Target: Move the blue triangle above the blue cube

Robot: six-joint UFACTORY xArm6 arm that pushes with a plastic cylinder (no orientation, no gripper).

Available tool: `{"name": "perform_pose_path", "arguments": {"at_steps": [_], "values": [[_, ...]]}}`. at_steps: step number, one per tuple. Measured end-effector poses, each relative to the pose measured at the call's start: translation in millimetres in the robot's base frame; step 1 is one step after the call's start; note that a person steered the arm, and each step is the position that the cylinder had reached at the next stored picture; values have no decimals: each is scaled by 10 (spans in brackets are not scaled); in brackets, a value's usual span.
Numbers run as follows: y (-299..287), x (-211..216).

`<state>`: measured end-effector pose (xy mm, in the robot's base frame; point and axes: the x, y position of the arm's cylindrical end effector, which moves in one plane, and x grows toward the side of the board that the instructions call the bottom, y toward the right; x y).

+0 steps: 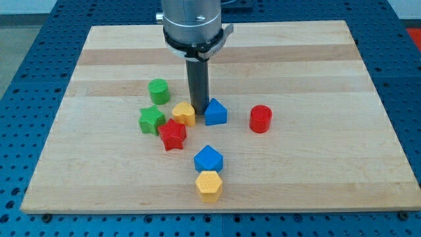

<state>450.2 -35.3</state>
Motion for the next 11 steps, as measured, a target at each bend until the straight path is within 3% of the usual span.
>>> {"name": "perform_pose_path", "arguments": {"at_steps": [1, 3, 5, 7, 9, 11], "values": [[0, 140], [124, -604], [393, -589], [393, -220], [393, 411], [400, 610]]}}
